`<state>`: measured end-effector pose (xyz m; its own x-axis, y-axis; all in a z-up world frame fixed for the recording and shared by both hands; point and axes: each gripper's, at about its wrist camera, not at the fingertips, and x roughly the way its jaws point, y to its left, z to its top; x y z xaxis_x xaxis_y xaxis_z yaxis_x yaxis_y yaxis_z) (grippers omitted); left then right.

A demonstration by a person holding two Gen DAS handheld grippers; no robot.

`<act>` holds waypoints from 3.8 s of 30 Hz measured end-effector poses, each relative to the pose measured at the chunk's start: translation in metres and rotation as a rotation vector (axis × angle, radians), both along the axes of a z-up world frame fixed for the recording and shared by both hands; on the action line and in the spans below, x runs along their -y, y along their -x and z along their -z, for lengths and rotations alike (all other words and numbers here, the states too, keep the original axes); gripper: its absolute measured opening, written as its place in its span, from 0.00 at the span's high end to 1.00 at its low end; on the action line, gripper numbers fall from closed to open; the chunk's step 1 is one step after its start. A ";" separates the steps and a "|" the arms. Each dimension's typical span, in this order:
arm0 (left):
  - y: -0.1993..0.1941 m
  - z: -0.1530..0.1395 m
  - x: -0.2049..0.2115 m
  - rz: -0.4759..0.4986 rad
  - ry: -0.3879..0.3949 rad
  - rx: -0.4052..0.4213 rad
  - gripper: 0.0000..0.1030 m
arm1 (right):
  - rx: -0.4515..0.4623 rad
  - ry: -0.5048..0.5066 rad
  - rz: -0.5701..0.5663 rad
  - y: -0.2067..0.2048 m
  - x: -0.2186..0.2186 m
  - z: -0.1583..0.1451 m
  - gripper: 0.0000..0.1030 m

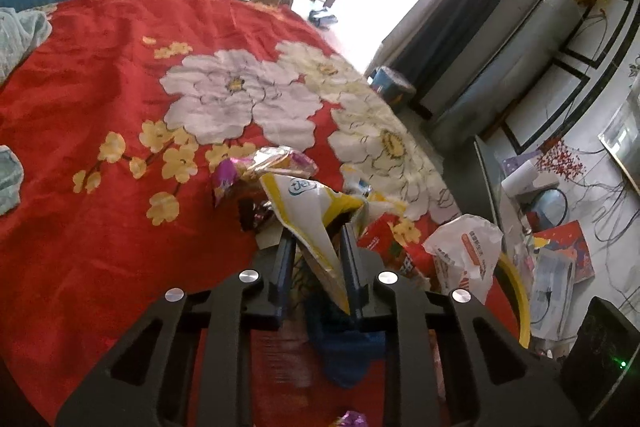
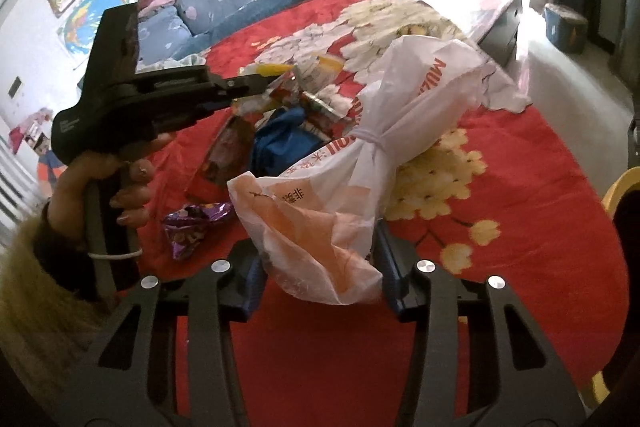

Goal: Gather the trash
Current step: 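Grasp the white plastic bag with the right tool while the left tool grasps a yellow wrapper, then carry the white bag and yellow wrapper over the yellow-rimmed bin with both tools, then open both tools to drop the white bag and yellow wrapper into the bin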

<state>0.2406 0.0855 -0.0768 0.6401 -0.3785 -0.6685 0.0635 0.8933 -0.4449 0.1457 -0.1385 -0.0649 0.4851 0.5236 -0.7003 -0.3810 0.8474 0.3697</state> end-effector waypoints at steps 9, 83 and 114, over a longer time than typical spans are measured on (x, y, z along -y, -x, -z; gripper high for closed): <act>0.020 -0.027 0.000 -0.020 0.005 0.085 0.89 | 0.065 -0.002 0.016 0.007 0.019 -0.023 0.64; 0.096 -0.060 0.201 0.307 -0.041 0.249 0.89 | 0.183 0.026 0.424 0.046 0.202 -0.052 0.64; 0.064 -0.014 0.338 0.512 -0.134 0.189 0.86 | 0.037 0.067 0.576 0.068 0.274 0.002 0.56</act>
